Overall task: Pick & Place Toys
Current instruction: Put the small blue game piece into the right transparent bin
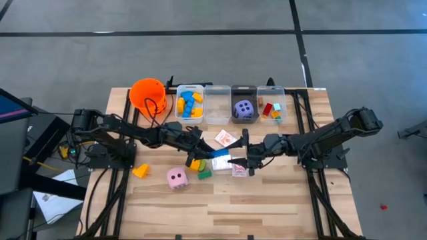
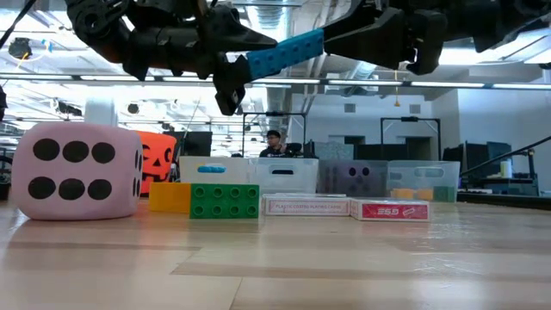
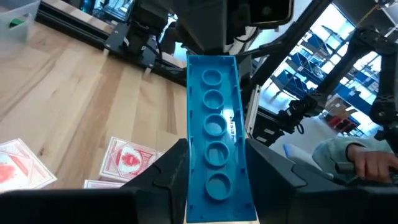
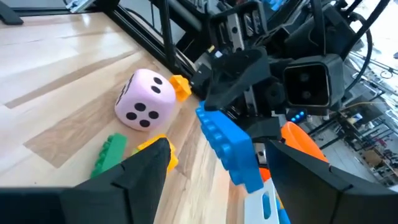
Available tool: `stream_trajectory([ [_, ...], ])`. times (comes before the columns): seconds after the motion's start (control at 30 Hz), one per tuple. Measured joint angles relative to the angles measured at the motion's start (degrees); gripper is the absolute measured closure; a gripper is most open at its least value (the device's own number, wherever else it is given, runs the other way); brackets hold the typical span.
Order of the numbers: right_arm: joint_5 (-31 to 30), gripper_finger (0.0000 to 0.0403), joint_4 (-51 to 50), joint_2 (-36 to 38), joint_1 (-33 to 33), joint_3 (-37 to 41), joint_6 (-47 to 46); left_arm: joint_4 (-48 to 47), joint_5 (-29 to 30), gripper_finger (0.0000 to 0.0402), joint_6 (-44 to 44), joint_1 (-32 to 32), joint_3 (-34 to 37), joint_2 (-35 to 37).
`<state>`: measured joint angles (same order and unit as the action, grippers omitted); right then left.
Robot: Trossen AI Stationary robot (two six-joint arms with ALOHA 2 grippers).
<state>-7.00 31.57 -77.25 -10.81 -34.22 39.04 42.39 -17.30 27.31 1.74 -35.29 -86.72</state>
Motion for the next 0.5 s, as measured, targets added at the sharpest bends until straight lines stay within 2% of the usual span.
stream_trajectory([
  [0.5, 1.16, 0.0137, 1.29, 0.0, 1.41, 0.0, 0.58, 2.4, 0.48, 0.0278, 0.02, 0.02, 0.0, 0.0],
])
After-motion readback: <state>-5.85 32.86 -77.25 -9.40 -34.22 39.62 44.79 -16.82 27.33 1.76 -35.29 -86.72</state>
